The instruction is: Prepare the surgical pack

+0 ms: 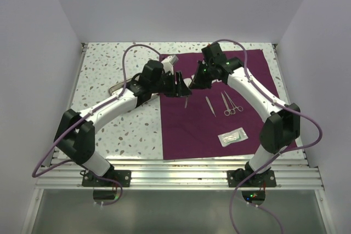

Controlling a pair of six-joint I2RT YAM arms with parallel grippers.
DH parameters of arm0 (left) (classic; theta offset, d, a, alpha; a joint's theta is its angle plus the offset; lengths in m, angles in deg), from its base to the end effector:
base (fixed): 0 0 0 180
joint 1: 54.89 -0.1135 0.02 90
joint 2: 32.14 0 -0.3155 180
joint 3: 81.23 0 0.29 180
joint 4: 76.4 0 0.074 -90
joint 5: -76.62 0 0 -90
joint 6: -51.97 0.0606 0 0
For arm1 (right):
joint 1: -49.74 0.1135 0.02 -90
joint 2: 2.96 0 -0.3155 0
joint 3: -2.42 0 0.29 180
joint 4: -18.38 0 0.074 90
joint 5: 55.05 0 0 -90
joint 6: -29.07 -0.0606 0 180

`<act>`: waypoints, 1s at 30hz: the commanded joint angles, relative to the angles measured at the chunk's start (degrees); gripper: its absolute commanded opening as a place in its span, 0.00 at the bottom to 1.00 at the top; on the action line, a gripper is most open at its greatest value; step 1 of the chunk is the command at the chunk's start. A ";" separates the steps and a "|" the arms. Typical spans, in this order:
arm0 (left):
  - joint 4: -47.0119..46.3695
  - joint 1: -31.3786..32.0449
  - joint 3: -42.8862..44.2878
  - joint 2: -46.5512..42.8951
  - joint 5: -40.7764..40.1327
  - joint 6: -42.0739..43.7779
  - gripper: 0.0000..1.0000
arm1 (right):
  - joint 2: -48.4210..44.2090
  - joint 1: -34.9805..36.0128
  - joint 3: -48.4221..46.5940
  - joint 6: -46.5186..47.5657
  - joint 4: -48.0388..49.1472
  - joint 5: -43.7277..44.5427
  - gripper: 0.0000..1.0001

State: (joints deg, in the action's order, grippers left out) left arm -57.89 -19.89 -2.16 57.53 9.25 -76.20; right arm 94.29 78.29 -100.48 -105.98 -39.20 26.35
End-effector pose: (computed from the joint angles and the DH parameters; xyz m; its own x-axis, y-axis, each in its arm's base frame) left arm 0.3280 -0.2581 0.3124 -0.8107 -0.1287 -0.5712 0.3864 0.6153 -0.6871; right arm 0.3742 0.2139 0.3496 -0.8803 0.3177 -0.3523 0.0983 0.8488 0.5196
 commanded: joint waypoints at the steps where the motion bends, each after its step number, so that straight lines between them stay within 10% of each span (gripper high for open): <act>1: -0.77 0.15 1.24 1.38 2.94 1.26 0.52 | -1.01 0.19 -1.77 -1.35 1.09 -1.07 0.00; 16: 8.09 -2.92 8.52 6.30 -0.03 8.44 0.20 | -1.19 0.18 -2.29 -1.00 1.09 -3.88 0.02; 21: 15.38 -5.91 10.82 6.84 -7.13 16.01 0.03 | -0.31 -0.43 -5.01 0.49 -1.71 -3.09 0.42; 30: 26.38 -7.67 12.84 10.07 -47.52 32.36 0.01 | 0.48 -7.36 -5.90 15.76 -9.29 5.87 0.66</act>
State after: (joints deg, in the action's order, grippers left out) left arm -37.63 -27.71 7.85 65.14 -15.77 -52.49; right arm 94.62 73.90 -106.82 -98.71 -44.67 27.84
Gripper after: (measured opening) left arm 0.106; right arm 0.644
